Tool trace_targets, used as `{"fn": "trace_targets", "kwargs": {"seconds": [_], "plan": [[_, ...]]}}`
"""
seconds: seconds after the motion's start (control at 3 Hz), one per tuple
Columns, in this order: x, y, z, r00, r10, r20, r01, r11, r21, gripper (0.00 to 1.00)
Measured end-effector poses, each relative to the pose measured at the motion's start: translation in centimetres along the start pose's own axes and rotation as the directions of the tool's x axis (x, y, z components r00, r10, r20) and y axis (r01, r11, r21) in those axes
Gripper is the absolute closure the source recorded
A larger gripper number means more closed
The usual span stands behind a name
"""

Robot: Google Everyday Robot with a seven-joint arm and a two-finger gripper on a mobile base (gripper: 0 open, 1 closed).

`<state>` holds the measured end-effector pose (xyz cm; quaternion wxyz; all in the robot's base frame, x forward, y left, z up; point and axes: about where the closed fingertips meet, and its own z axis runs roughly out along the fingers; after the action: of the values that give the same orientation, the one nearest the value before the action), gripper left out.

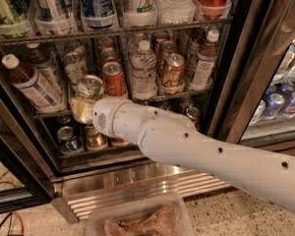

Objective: Pick 7up can from middle shelf of fridge

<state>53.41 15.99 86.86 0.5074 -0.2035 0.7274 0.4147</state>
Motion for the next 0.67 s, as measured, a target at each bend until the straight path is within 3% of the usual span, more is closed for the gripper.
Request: {"fn": "trace_targets", "kwargs": {"seconds": [0.33,0.67], "plan": [[0.9,1.1,-1.9,0.999,0.043,-0.031,-0.043,0.9991,0.001,1.0],[1.7,2.5,-4.4,0.994,0.1,-0.049,-0.099,0.9946,0.032,1.0]]}}
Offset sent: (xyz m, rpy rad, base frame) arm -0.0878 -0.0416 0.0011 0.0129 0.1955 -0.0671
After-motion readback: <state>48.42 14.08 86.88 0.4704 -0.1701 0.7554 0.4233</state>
